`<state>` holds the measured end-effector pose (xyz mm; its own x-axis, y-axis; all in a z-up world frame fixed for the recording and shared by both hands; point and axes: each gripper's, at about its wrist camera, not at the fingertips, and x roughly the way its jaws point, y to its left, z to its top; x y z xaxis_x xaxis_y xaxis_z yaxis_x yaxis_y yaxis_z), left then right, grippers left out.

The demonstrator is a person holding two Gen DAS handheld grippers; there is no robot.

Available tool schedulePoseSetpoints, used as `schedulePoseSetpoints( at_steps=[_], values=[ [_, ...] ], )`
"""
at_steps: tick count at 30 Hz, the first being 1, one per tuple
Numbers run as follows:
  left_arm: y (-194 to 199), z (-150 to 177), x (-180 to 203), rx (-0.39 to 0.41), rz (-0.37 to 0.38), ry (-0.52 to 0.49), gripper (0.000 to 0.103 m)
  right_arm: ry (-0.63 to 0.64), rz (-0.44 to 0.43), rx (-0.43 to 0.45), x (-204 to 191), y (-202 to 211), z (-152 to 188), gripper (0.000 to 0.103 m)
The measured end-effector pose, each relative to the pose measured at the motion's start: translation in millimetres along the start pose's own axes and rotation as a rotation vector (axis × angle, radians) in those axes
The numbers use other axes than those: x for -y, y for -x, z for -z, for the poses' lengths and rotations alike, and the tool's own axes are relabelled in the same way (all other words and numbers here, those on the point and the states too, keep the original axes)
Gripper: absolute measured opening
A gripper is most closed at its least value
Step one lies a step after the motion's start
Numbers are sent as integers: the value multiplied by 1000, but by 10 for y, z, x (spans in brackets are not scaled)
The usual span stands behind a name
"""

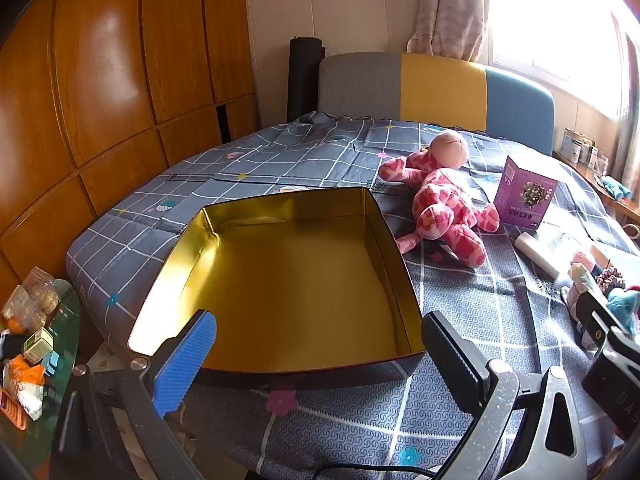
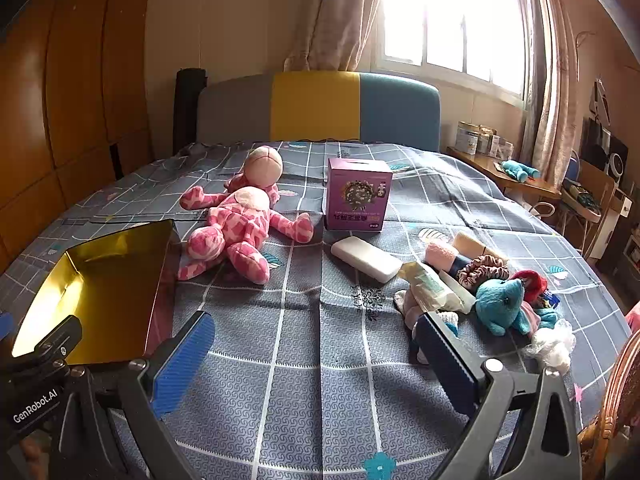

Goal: Organize soft objects
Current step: 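Move both tools toward the pile of soft items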

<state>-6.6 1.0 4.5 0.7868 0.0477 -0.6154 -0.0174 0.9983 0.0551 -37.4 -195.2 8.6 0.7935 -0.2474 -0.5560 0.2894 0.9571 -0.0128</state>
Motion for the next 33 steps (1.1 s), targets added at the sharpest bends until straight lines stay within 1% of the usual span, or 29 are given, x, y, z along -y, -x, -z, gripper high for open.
schedulePoseSetpoints(
  at_steps=[10,13,18,23,29,33],
  values=[
    [-12,-4,19,-6,5,-14,103,13,0,10,21,14,-26,103],
    [-7,-9,15,-6,21,-15,103,15,-2,17,31,25,-37,103],
    [1,-22,5,-10,62,-16,103,11,1,27,88,45,-77,103],
    [-3,-32,9,-19,127,-7,103,0,9,18,179,32,-87,103],
    [18,-66,41,-14,169,-5,103,2,3,11,237,13,-86,103],
    [17,-72,70,-16,186,-23,103,1,0,10,266,8,-88,103]
  ],
)
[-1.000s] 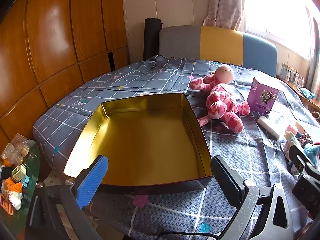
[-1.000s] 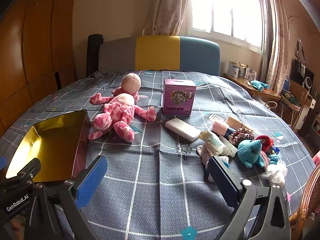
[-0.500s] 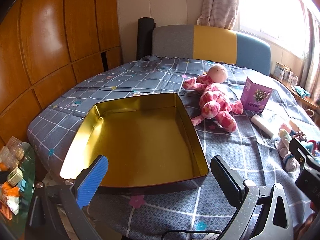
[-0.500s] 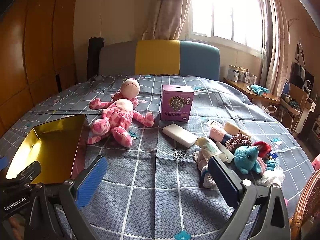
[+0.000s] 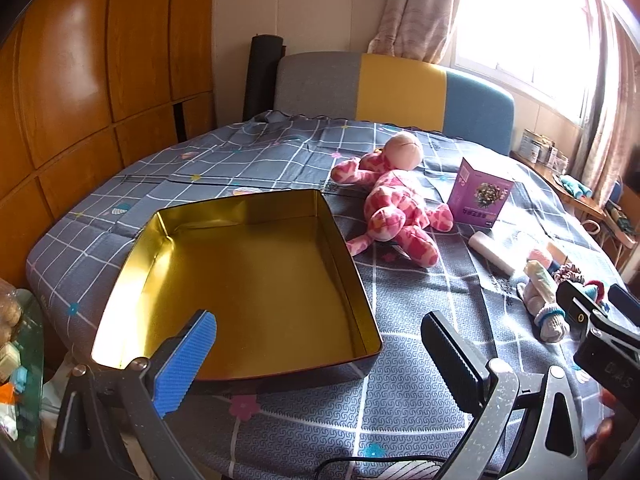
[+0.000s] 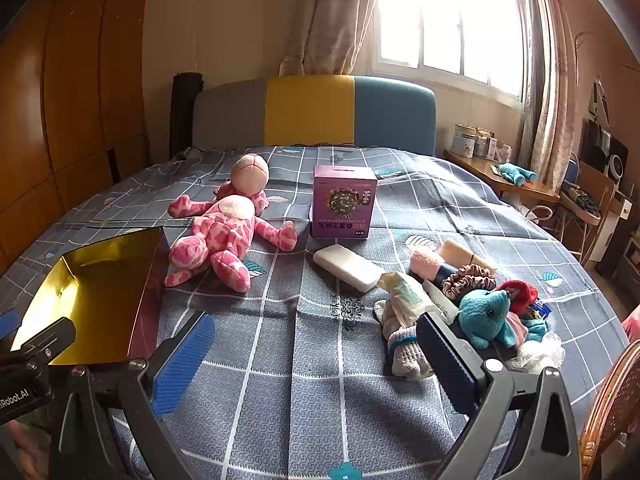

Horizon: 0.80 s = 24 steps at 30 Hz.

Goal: Organize soft objects
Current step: 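Move both tools toward the pile of soft items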

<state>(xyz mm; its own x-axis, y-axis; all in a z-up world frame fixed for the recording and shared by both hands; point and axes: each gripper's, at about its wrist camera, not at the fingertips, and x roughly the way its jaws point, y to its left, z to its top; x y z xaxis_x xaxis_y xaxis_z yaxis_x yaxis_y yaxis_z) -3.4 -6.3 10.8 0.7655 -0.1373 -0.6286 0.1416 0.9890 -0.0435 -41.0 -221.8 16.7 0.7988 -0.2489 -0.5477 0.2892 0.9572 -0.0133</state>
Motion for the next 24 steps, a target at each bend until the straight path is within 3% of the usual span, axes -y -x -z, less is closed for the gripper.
schedulePoseSetpoints(
  at_steps=[14,24],
  values=[
    [-46,-55,166,-2,2,-106,103,-9,16,-21,230,-74,-48,103],
    [-133,-182,370,-13,62,-178,103,-55,60,-27,771,-48,-126,103]
  ],
)
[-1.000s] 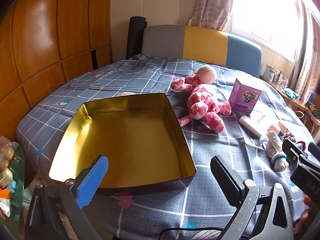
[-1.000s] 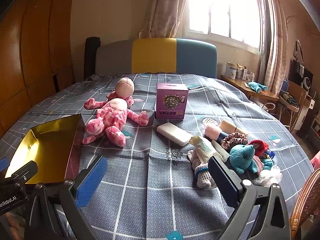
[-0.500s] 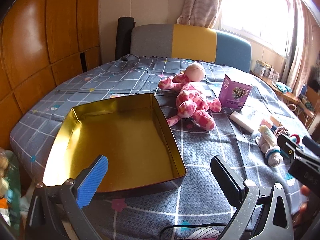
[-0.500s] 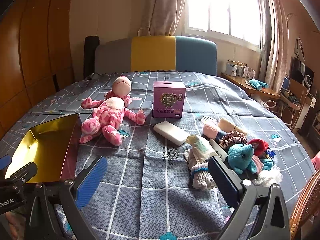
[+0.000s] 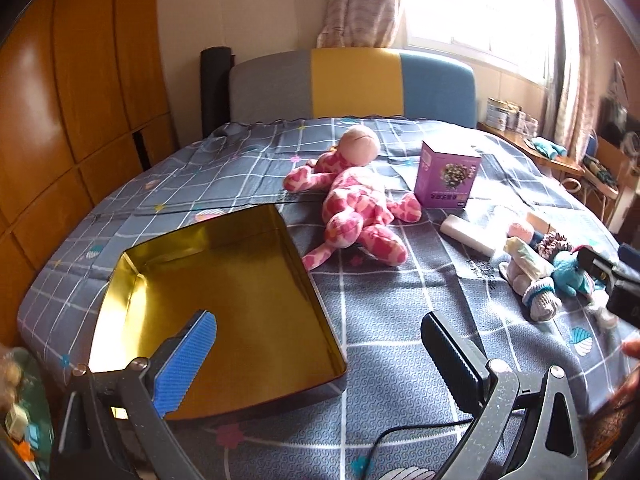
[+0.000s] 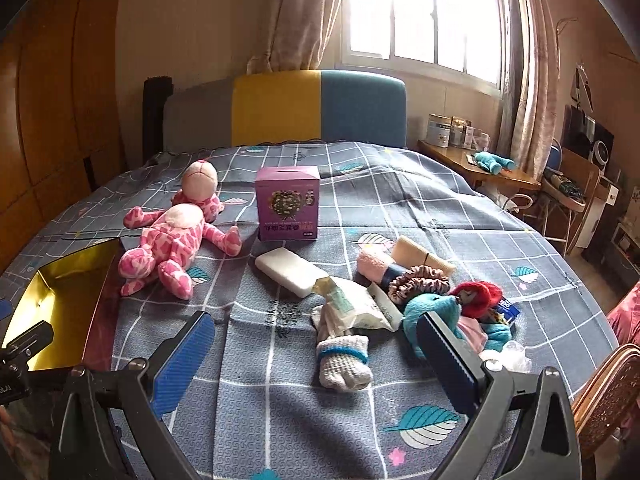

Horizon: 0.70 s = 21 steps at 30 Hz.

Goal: Organize soft objects
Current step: 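Move both tools toward the pile of soft items, then close the left tool on the white knitted glove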

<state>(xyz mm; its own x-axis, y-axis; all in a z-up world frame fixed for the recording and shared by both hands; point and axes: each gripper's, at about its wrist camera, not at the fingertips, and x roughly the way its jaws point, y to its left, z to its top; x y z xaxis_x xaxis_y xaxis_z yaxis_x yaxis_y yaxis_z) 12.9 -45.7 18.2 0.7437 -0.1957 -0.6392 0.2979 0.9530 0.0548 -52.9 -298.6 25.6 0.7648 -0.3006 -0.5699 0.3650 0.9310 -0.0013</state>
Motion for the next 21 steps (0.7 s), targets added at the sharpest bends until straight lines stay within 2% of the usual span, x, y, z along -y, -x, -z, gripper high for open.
schedulePoseSetpoints(
  at_steps=[5,12,17,21],
  values=[
    [-154,-93,194,-39,58,-52,103,-63,32,-10,414,-63,-121,103],
    [-366,-185,492,-108,210,-91,101,-157,112,55,936,-78,-215,103],
    [-507,-259,843,-132,317,-146,100,-274,151,107,1281,-117,-176,102],
    [-600,-341,1163,-139,363,-197,98,-327,141,77,1395,-204,-68,99]
  ],
)
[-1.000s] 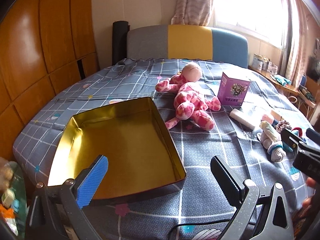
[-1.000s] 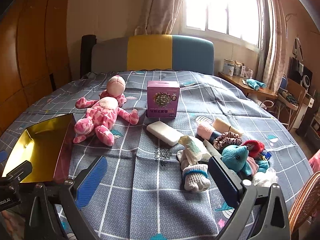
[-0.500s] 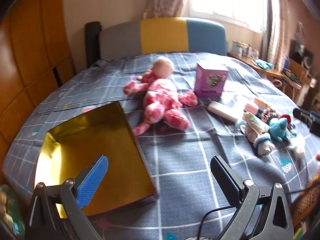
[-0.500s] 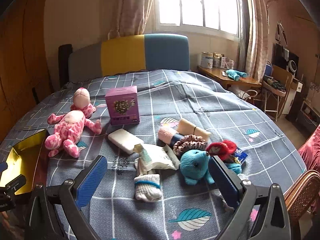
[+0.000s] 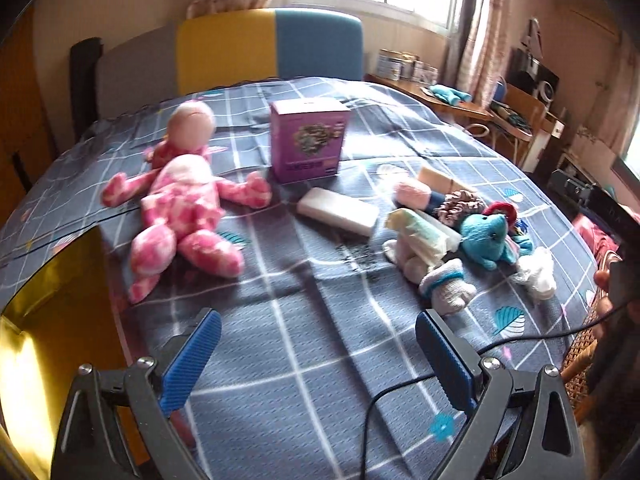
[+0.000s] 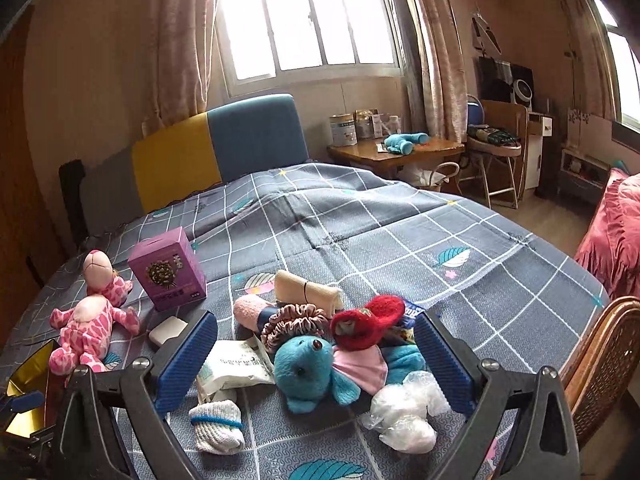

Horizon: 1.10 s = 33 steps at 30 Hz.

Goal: Organize soft objects
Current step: 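Close the left tool on the white knitted glove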

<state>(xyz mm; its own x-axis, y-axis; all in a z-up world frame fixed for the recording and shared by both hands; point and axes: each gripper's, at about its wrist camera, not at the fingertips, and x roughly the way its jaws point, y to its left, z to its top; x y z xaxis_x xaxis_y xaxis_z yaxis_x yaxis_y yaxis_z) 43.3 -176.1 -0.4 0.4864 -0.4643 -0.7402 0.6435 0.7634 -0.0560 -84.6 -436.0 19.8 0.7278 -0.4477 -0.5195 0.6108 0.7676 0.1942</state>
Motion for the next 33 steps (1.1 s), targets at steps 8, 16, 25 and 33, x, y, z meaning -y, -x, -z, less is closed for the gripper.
schedulePoseSetpoints(
  at_steps=[8,16,25,33],
  values=[
    [-552,-287,422,-92,123,-33,80,-70,-82,11,107,35,-5,94],
    [-1039,-384,881,-193,209,-86,78,-38,-77,31,35,58,12,93],
    [-1372,-319,1050,-275,234,-57,64,-50,-86,27,65,45,5,93],
    [-1452,-283,1027,-295,249,-38,51,-47,-79,23,62,28,11,93]
  ],
)
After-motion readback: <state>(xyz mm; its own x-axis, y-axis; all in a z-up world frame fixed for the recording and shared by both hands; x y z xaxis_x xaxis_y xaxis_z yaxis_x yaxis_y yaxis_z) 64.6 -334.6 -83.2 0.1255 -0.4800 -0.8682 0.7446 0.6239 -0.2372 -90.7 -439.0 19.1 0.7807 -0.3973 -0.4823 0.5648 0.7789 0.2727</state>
